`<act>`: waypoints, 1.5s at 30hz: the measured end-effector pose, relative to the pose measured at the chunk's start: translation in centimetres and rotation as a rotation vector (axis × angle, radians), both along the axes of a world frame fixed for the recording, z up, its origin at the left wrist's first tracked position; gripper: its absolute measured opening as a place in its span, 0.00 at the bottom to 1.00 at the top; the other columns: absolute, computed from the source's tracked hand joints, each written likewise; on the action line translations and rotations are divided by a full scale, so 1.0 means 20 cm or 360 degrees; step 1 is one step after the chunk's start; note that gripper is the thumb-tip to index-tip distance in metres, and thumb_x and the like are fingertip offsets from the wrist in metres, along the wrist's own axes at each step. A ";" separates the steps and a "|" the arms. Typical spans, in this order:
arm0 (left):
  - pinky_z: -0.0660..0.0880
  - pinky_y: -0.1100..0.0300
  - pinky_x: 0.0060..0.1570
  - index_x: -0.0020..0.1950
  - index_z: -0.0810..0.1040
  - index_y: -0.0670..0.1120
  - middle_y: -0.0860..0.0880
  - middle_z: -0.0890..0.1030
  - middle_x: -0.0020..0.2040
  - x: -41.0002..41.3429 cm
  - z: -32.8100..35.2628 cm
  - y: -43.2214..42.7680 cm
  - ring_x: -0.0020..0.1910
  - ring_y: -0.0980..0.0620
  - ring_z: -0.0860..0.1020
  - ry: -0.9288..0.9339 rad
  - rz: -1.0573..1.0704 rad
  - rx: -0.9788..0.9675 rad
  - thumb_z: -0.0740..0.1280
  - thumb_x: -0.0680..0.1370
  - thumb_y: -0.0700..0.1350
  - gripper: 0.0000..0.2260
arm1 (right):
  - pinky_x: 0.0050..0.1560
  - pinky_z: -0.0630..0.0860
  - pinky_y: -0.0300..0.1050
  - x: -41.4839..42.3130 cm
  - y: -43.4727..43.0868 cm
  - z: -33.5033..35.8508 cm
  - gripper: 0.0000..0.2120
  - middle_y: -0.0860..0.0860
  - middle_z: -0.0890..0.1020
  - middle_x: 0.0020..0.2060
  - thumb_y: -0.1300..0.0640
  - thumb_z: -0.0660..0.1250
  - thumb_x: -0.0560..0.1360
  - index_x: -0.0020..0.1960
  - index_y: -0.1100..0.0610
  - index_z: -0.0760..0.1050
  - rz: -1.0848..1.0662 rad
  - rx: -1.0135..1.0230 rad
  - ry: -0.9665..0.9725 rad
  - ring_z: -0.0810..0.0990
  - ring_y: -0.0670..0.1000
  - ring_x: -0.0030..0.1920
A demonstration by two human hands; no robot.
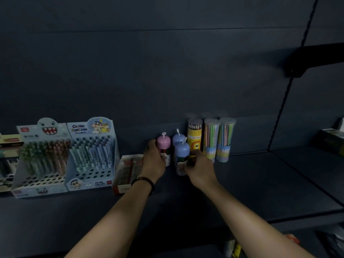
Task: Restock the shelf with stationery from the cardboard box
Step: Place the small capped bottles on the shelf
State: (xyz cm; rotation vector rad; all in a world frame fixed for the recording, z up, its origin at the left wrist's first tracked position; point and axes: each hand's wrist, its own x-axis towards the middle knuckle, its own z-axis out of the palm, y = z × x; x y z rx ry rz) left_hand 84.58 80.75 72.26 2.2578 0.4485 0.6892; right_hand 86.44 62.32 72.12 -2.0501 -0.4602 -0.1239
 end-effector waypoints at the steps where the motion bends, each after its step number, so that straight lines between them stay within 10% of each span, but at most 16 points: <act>1: 0.76 0.46 0.59 0.69 0.69 0.41 0.39 0.77 0.62 -0.01 0.01 -0.01 0.58 0.41 0.78 -0.0017 0.0012 0.0003 0.69 0.78 0.34 0.21 | 0.48 0.75 0.40 -0.01 -0.01 0.00 0.21 0.47 0.82 0.54 0.55 0.77 0.76 0.67 0.53 0.75 0.0010 -0.0004 0.0014 0.81 0.50 0.54; 9: 0.79 0.51 0.49 0.60 0.76 0.51 0.49 0.81 0.52 -0.38 0.06 -0.23 0.49 0.51 0.80 -0.0111 -0.0078 0.0268 0.71 0.79 0.40 0.12 | 0.44 0.71 0.22 -0.16 -0.28 0.06 0.06 0.41 0.84 0.48 0.53 0.74 0.79 0.55 0.48 0.81 0.0042 -0.0017 -0.0010 0.81 0.38 0.50; 19: 0.79 0.58 0.40 0.49 0.77 0.59 0.59 0.79 0.43 -0.84 0.01 -0.94 0.43 0.60 0.78 0.0006 -0.1047 0.0421 0.70 0.81 0.50 0.04 | 0.44 0.73 0.28 -0.90 -0.97 -0.07 0.02 0.37 0.84 0.41 0.53 0.74 0.79 0.50 0.46 0.83 -0.0534 -0.0219 0.0047 0.81 0.36 0.45; 35: 0.79 0.53 0.49 0.54 0.77 0.58 0.58 0.81 0.49 -2.04 -0.96 -2.07 0.50 0.54 0.80 0.0874 -0.2761 0.1100 0.64 0.83 0.57 0.05 | 0.51 0.80 0.46 -3.16 -1.80 -1.03 0.08 0.47 0.86 0.48 0.51 0.68 0.79 0.58 0.48 0.82 -0.1724 -0.0348 0.1377 0.84 0.51 0.50; 45: 0.81 0.55 0.48 0.55 0.79 0.58 0.59 0.81 0.49 -2.83 -1.59 -2.97 0.47 0.57 0.79 0.1322 -0.2961 0.1463 0.63 0.84 0.56 0.07 | 0.53 0.79 0.48 -4.25 -2.49 -1.63 0.13 0.49 0.82 0.54 0.47 0.69 0.81 0.64 0.50 0.78 -0.2067 0.0054 0.1870 0.80 0.50 0.54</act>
